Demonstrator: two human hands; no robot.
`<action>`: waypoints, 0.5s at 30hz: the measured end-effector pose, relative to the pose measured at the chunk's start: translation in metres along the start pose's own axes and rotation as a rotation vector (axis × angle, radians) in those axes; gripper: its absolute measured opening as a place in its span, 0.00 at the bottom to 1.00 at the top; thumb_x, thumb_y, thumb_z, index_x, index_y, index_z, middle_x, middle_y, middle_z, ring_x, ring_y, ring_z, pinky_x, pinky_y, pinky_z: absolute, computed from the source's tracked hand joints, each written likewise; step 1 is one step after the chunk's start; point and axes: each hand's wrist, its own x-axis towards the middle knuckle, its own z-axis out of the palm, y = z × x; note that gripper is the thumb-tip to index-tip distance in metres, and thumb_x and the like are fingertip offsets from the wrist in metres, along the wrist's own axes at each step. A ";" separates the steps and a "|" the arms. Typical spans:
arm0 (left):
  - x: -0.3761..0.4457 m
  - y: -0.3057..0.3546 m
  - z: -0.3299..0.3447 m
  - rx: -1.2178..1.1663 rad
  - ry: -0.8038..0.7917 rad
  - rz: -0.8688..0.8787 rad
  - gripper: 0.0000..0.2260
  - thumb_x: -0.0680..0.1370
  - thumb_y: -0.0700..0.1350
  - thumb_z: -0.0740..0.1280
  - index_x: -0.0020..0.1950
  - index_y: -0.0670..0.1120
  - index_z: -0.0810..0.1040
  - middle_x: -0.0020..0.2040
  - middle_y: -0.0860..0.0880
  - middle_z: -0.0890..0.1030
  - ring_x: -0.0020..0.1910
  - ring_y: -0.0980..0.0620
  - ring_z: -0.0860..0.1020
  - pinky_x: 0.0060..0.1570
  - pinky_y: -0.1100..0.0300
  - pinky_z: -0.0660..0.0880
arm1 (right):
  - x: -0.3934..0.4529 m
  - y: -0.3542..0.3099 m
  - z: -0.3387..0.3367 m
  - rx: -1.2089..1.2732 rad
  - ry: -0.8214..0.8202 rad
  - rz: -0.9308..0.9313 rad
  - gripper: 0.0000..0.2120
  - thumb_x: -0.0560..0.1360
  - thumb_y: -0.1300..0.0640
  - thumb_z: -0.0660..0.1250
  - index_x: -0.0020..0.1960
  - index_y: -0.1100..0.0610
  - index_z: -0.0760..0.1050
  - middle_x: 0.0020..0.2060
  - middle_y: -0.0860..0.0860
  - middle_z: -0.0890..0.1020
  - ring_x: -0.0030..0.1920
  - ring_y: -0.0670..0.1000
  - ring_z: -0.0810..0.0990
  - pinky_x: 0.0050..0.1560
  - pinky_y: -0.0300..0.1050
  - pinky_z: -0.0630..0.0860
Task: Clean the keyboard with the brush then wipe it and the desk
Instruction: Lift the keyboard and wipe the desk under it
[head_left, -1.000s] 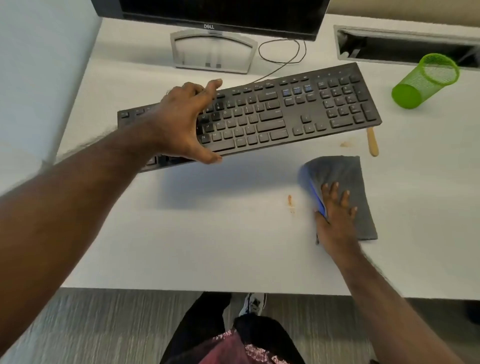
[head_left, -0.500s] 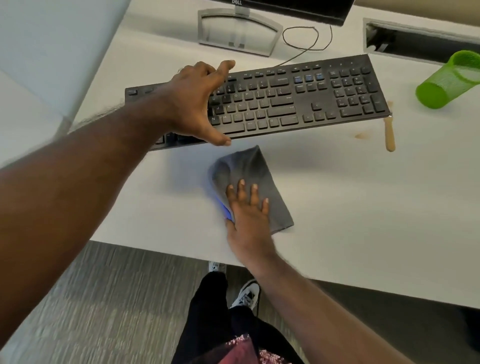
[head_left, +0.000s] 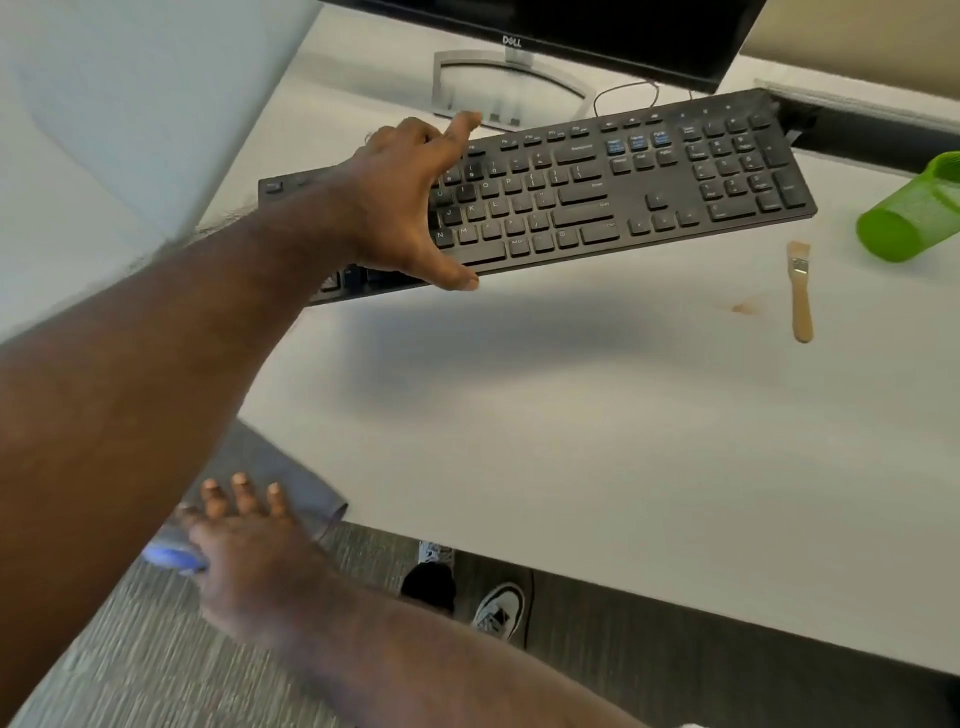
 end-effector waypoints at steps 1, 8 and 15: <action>0.000 0.000 -0.001 -0.004 0.004 -0.003 0.62 0.63 0.64 0.80 0.84 0.52 0.43 0.77 0.40 0.62 0.76 0.39 0.59 0.73 0.44 0.62 | 0.001 -0.007 -0.001 0.091 -0.064 -0.005 0.29 0.79 0.62 0.62 0.78 0.57 0.58 0.79 0.55 0.56 0.79 0.57 0.51 0.78 0.56 0.46; 0.006 -0.010 -0.018 0.012 0.031 0.005 0.63 0.62 0.63 0.81 0.84 0.52 0.43 0.76 0.42 0.63 0.76 0.41 0.60 0.73 0.45 0.63 | -0.019 -0.006 -0.060 0.623 0.059 0.126 0.15 0.76 0.52 0.62 0.63 0.47 0.73 0.53 0.53 0.83 0.52 0.54 0.81 0.54 0.52 0.78; 0.016 -0.018 -0.029 0.024 0.034 -0.004 0.63 0.62 0.62 0.81 0.84 0.52 0.43 0.77 0.42 0.62 0.77 0.40 0.60 0.73 0.44 0.63 | -0.143 0.080 -0.217 0.783 0.704 0.202 0.09 0.78 0.66 0.64 0.51 0.56 0.80 0.34 0.44 0.82 0.34 0.42 0.78 0.36 0.34 0.72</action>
